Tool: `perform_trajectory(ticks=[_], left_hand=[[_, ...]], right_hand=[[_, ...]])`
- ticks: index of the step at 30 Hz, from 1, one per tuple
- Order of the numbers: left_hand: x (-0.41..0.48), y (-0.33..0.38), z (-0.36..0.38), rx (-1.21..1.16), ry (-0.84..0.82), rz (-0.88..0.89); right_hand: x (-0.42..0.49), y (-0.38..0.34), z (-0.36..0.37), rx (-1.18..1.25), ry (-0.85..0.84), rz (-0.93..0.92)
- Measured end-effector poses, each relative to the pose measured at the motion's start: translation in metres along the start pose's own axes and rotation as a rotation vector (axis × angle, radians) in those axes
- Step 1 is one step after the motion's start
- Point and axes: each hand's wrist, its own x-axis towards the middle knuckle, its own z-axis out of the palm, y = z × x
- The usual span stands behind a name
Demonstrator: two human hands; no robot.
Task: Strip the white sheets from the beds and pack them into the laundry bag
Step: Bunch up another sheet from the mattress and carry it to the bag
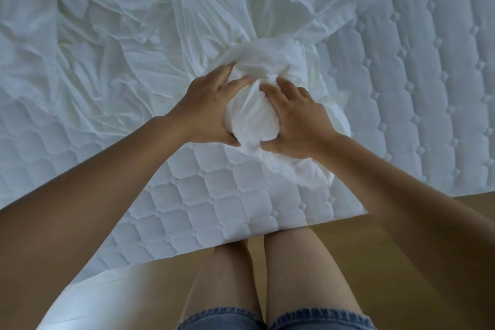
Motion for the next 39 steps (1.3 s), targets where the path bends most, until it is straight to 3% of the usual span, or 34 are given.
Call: perform_trajectory(ticks=[2,7,13,17,22,25,27,29,31,32,34,36,38,39], left_hand=[[-0.022,0.011,0.013,0.016,0.123,-0.020],[-0.017,0.031,0.030,0.005,0.245,-0.114],[-0.015,0.025,-0.014,-0.204,0.186,-0.170],[-0.043,0.024,-0.029,-0.118,0.082,-0.207],[-0.079,0.019,-0.052,-0.129,-0.150,-0.296],[-0.097,0.007,-0.043,-0.288,-0.360,-0.383],[-0.114,-0.001,-0.029,-0.264,-0.353,-0.440],[-0.134,-0.001,-0.014,-0.138,-0.053,-0.385],[-0.149,0.007,0.004,-0.001,0.299,-0.161],[-0.151,0.015,0.016,0.063,0.374,-0.059],[-0.143,0.034,0.039,0.172,0.357,-0.005],[-0.121,0.043,0.048,0.179,0.348,-0.113],[-0.097,0.039,0.042,0.137,0.343,-0.232],[-0.087,0.037,0.036,0.122,0.330,-0.261]], right_hand=[[0.008,0.001,-0.009,0.011,-0.018,-0.003],[0.037,-0.001,-0.040,0.069,-0.080,0.037],[0.046,-0.007,-0.069,0.318,-0.182,0.132],[0.037,-0.019,-0.057,0.516,-0.298,0.134],[0.026,-0.039,-0.031,0.789,-0.579,0.177],[0.024,-0.054,-0.005,0.824,-0.758,0.280],[0.024,-0.062,0.008,0.786,-0.829,0.269],[0.027,-0.064,0.008,0.788,-0.814,0.256],[0.034,-0.062,-0.006,0.802,-0.723,0.271],[0.039,-0.062,-0.014,0.749,-0.670,0.223],[0.051,-0.065,-0.029,0.433,-0.607,0.041],[0.063,-0.069,-0.035,0.169,-0.548,-0.071],[0.073,-0.070,-0.038,0.129,-0.358,-0.065],[0.079,-0.070,-0.044,0.252,-0.258,0.012]])
